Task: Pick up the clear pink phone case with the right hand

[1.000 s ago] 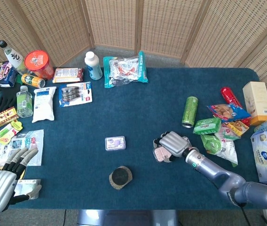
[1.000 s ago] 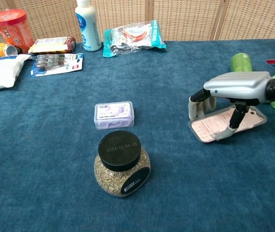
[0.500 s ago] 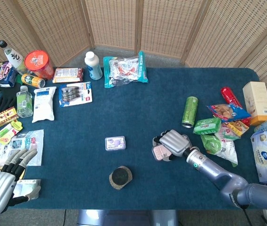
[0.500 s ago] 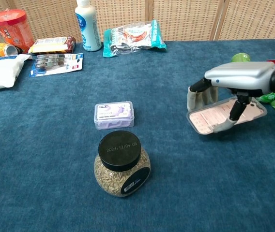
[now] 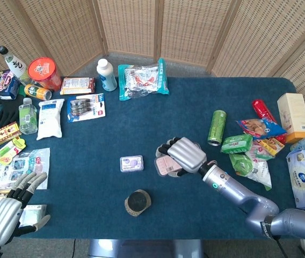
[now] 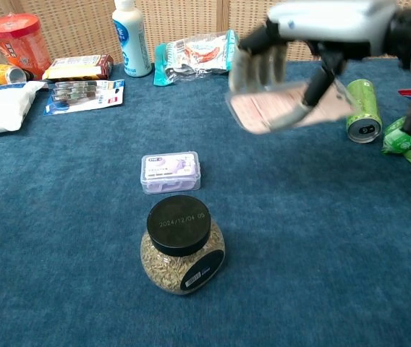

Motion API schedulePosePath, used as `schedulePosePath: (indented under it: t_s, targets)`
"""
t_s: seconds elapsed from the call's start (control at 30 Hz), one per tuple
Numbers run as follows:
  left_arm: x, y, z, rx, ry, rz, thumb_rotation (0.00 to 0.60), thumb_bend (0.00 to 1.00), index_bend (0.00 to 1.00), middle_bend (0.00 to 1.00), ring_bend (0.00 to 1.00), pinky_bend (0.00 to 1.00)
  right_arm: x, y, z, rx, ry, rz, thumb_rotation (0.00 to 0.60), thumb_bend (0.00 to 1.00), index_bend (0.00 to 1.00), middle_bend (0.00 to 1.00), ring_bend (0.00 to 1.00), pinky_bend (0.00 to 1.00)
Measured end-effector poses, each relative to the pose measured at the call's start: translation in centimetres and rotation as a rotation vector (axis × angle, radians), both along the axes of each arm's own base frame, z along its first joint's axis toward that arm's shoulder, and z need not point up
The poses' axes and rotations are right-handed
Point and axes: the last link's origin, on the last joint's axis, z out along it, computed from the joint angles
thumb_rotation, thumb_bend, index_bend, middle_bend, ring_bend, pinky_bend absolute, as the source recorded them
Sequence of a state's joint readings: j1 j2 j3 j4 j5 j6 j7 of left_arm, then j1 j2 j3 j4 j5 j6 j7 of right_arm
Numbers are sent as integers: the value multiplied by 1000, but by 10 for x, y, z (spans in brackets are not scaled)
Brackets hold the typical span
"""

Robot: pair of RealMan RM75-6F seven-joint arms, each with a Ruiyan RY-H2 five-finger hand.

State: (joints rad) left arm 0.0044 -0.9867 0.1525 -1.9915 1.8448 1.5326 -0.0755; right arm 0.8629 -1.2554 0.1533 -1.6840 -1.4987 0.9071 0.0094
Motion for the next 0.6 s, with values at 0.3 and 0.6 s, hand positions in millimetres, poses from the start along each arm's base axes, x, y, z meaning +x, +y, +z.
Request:
schedulePosePath:
  t_s: [0.3,0.6]
  targets:
    - [-12,-3,1,6,-20,16,600,294,0,123,0,0,58,-6,19,-48,-69,51,600,226,376,549,393,416]
    - [-15,-4,3,15,-27,16,600,295,0,123,0,0,71,-3,18,-49,-67,57,600,227,378,549,395,415]
